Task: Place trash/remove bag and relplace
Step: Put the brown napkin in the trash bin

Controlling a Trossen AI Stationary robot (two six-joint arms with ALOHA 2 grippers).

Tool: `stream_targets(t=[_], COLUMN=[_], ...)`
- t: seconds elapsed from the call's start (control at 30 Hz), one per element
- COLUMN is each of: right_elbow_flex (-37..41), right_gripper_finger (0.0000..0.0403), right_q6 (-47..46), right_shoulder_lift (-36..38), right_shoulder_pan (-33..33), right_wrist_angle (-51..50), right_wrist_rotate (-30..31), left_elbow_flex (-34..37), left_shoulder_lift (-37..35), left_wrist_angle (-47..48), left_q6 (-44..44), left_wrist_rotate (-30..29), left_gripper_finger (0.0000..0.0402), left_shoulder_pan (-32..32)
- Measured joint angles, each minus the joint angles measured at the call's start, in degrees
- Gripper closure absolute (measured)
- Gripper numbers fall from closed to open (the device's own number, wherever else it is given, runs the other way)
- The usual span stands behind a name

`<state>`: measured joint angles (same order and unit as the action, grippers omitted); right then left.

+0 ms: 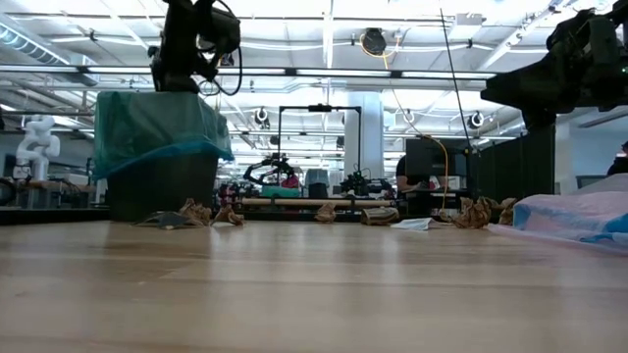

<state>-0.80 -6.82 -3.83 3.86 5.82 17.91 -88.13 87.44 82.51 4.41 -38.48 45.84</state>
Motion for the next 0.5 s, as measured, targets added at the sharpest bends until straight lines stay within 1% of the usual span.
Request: stream_targets(t=[0.07,0.17,0.33,0.5], right_elbow_flex=[0.0,0.0,0.0,0.0], right_gripper_finger=[0.0259,0.0259,0.0259,0.0259], right_q6=[0.02,0.01,0.01,0.03], right_shoulder_lift=[0.0,0.0,-0.01,-0.01], right_shoulder_pan=[0.0,0.0,0.0,-0.02], right_wrist_angle=[-0.02,-0.2,-0.21,-0.15], right_wrist_rotate=[-0.04,-0.02,-0.02,-0.04], left_elbow_flex=[-0.53,-2.19,-6.27,-10.93], left_shoulder_lift=[0.13,-0.05,-0.79,-1.64], left_wrist_angle=[-1.72,-1.74,-0.83,-0.74], left_q6=[1.94,3.03,2.6,2.37], left_wrist_rotate=[-2.3,-4.0,-4.15,-2.97], left_gripper_finger=[0.0201,0.0191,0.0188,0.0188], left_shoulder_pan=[0.05,-0.24,-1.61,-5.59])
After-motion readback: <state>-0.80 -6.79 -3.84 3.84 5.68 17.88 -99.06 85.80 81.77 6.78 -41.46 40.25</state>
